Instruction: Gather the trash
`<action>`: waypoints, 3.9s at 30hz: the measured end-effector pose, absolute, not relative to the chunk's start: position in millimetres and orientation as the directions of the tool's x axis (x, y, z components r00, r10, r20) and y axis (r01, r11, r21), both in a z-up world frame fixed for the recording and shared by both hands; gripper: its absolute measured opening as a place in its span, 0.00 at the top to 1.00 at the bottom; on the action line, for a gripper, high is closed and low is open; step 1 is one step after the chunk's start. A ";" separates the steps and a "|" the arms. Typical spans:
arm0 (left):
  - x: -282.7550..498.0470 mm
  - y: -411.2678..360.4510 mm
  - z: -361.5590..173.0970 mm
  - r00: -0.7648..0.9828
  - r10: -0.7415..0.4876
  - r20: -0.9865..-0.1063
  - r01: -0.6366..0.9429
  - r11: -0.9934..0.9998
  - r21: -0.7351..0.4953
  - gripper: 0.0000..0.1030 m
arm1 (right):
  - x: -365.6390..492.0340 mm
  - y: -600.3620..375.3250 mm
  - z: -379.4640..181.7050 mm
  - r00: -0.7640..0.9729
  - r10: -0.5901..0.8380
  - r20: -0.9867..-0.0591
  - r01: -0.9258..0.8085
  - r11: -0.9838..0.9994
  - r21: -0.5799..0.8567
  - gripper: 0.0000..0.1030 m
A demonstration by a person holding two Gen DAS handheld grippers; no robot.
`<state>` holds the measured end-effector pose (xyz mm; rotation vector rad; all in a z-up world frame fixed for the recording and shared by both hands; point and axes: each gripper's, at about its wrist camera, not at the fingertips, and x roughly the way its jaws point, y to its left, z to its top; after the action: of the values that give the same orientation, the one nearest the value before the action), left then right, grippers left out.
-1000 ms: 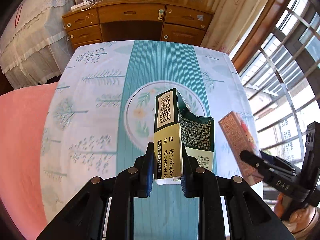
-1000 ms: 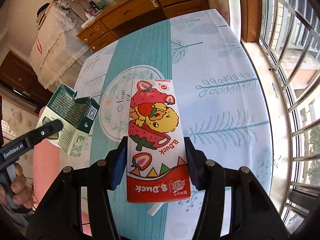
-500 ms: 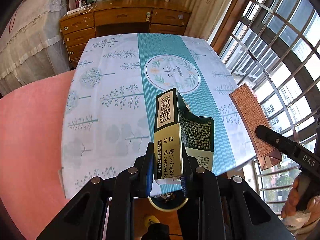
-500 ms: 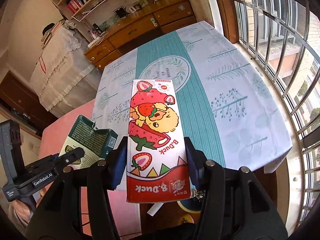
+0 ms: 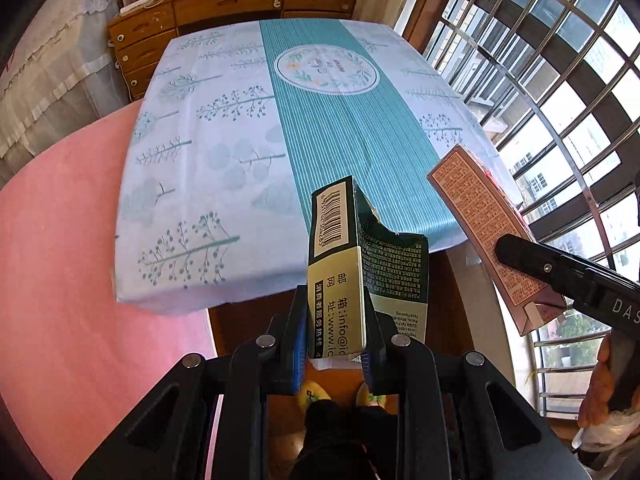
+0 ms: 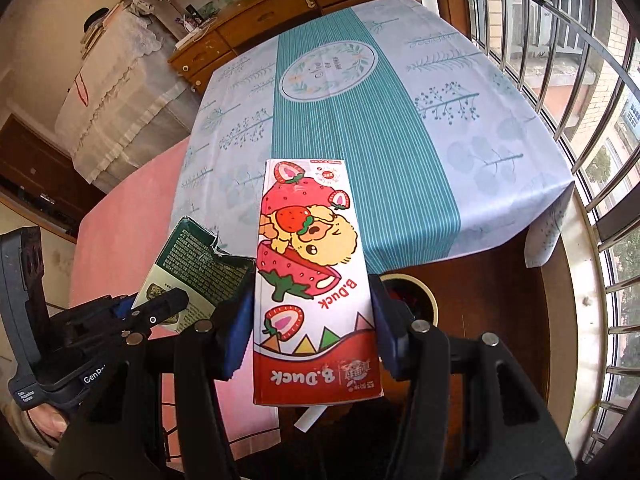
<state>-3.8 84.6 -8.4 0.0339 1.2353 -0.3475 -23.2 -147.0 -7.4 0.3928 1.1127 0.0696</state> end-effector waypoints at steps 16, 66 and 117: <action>-31.0 22.2 -152.5 0.165 -0.164 -0.973 0.175 0.975 -0.135 0.79 | -49.7 -190.1 -178.7 0.211 0.306 -0.928 0.164 0.925 0.342 0.52; 4.5 21.9 -364.6 0.171 -0.124 -0.977 0.149 0.984 -0.099 0.07 | -13.2 -211.7 -395.1 0.234 0.259 -0.937 0.302 0.897 0.323 0.27; -34.9 13.6 6.3 0.545 -0.032 -0.838 0.022 0.999 -0.024 0.07 | -34.2 -195.4 3.8 0.544 0.148 -0.826 0.091 0.968 0.234 0.27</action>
<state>-34.9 13.6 6.3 -0.0115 0.9939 -0.0318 -34.2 -195.4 3.8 0.2623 0.9987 0.0345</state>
